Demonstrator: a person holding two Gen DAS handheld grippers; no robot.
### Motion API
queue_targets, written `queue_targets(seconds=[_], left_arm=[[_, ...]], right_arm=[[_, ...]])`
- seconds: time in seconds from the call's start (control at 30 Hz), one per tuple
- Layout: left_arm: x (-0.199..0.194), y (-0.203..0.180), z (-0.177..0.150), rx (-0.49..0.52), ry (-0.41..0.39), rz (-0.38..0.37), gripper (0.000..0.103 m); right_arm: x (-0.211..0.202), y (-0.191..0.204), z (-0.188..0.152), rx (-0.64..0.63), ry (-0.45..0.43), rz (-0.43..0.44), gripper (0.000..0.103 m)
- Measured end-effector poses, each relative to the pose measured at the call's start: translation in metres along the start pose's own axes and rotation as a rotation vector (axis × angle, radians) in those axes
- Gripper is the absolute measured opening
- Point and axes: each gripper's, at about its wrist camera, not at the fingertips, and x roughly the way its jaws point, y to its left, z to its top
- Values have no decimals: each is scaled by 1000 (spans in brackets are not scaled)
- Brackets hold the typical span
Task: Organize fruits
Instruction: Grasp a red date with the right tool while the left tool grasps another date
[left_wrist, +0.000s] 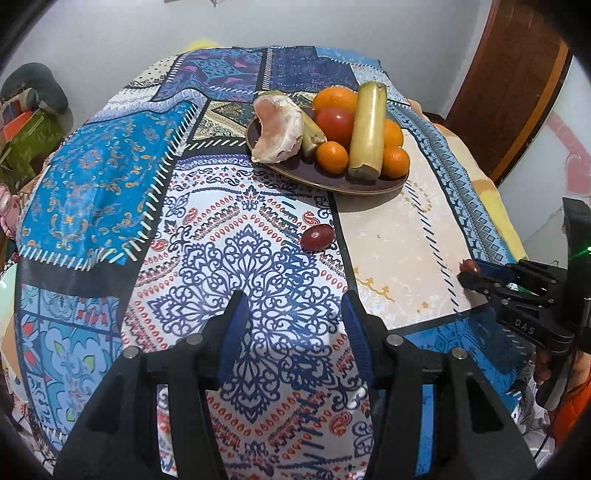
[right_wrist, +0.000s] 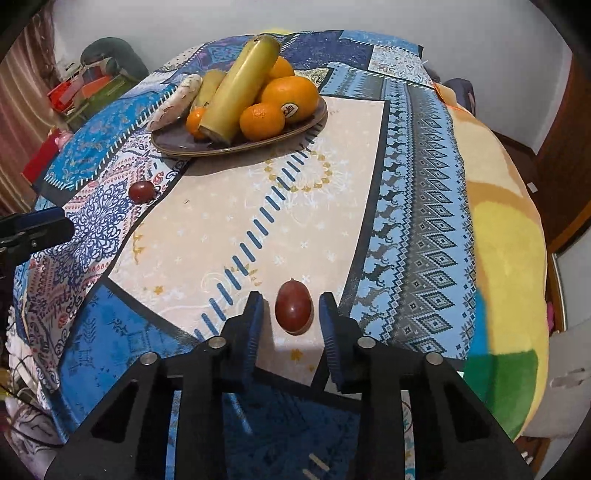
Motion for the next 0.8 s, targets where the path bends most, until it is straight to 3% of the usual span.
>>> queue_targets(seconds=[0.03, 0.5, 0.7, 0.8], left_arm=[[3, 0, 1, -1, 4, -3, 52], [49, -11, 31, 10, 50, -41, 42], [61, -17, 39, 19, 52, -41, 27], [63, -14, 41, 5, 46, -41, 25]], right_arm=[[-1, 0, 0, -2, 1, 2, 17], [-17, 3, 16, -13, -75, 61, 17], [-16, 5, 23, -25, -90, 73, 17], [-15, 6, 27, -28, -96, 78, 17]])
